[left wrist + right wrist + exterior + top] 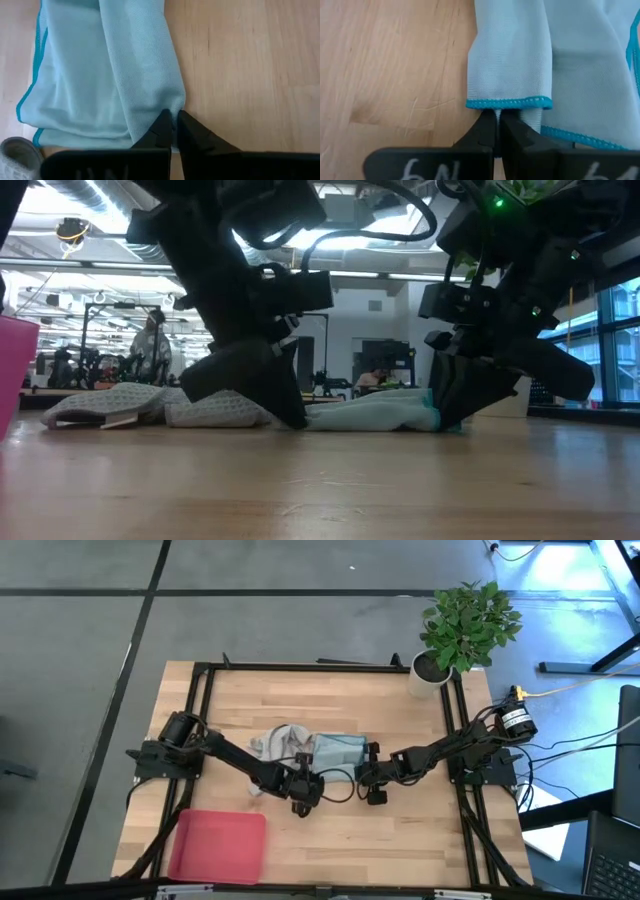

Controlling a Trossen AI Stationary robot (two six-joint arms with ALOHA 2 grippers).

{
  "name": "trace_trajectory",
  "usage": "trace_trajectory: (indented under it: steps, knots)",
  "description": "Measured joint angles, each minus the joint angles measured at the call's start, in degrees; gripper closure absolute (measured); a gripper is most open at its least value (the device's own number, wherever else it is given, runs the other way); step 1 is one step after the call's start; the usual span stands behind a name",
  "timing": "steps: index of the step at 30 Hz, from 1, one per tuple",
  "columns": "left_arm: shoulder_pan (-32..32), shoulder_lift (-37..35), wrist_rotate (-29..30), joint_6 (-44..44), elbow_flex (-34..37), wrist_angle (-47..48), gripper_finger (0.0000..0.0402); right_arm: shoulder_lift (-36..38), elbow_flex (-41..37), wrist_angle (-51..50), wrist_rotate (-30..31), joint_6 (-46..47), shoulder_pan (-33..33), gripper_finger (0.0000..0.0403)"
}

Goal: Roll microfiber towels into tight, uniform cylinder then place into a basket
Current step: Roll the blue towel

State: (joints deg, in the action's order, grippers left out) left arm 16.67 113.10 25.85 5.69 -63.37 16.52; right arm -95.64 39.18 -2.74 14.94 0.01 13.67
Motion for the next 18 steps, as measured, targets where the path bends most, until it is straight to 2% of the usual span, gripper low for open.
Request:
trace_trajectory:
  steps: [4, 13, 18]
  knots:
    - [0.0, 0.0, -0.5, 0.1, 0.0, 0.1, 0.0400, 0.0, 0.9, -1.6, -0.9, 1.4, 0.0, 0.0394]
    - [-0.2, -0.2, -6.0, 0.1, 0.0, -0.2, 0.0401, -0.2, 9.3, -16.7, -12.6, 2.6, 0.0, 0.0394]
    - [-0.2, -0.3, -8.1, 0.2, 0.0, -0.2, 0.0401, -0.2, 14.4, -23.9, -13.2, 1.4, 0.0, 0.0395]
